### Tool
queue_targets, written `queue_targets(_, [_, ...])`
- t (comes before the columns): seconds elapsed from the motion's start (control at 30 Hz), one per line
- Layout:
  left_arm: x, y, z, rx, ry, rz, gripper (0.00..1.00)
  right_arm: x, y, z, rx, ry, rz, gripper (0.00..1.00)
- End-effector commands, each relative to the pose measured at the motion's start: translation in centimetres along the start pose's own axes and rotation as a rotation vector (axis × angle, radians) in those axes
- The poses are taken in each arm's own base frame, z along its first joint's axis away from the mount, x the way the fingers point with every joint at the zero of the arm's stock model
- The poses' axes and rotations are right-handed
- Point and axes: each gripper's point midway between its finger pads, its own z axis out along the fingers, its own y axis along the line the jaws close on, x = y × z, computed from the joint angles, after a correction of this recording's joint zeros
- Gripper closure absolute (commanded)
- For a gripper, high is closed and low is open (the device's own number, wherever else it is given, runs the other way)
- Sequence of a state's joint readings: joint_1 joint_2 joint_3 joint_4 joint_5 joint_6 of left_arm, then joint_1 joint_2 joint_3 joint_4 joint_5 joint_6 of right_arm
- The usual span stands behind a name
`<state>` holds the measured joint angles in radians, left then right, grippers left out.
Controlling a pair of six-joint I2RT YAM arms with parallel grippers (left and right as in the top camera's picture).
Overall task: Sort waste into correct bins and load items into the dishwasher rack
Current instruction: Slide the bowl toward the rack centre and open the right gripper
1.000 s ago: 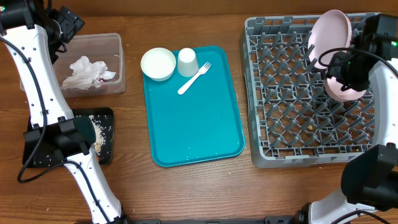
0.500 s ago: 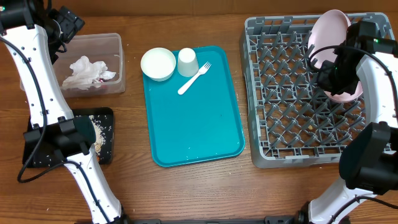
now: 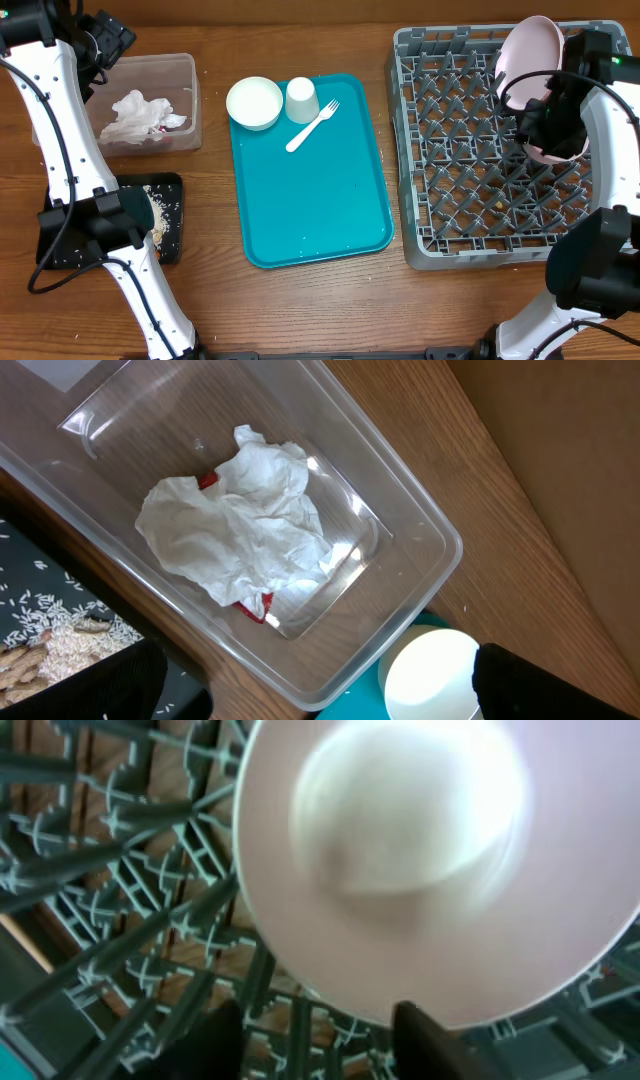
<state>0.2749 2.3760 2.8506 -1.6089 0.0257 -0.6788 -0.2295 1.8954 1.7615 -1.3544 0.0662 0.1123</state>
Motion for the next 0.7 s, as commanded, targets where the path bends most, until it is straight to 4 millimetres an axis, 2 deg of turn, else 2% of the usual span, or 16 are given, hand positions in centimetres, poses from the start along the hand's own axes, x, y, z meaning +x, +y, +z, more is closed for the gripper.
queue_targets(0.0, [0.2, -0.2, -0.1, -0.004, -0.001, 0.001, 0.00, -1.8, -0.8, -2.0, 0.013, -0.106, -0.045, 0.45])
queue_targets(0.07, [0.2, -0.2, 0.0, -0.005, -0.001, 0.001, 0.00, -2.0, -0.6, -1.7, 0.008, -0.112, -0.085, 0.46])
queue_targets(0.13, [0.2, -0.2, 0.0, -0.005, -0.001, 0.001, 0.00, -1.4, -0.4, -0.5, 0.002, -0.090, -0.156, 0.47])
queue_targets(0.33, [0.2, -0.2, -0.1, -0.004, -0.001, 0.001, 0.00, -0.2, 0.0, 1.1, -0.026, -0.043, -0.157, 0.55])
queue_targets(0.47, [0.2, -0.2, 0.0, -0.005, -0.001, 0.001, 0.00, 0.0, 0.3, 1.1, -0.046, -0.037, -0.152, 0.70])
queue_targets(0.5, [0.2, -0.2, 0.0, -0.005, -0.001, 0.001, 0.00, 0.0, 0.5, 1.1, -0.054, -0.036, -0.149, 0.77])
queue_targets(0.67, [0.2, -0.2, 0.0, -0.005, -0.001, 0.001, 0.00, 0.3, 0.4, 1.1, -0.054, -0.024, -0.141, 0.89])
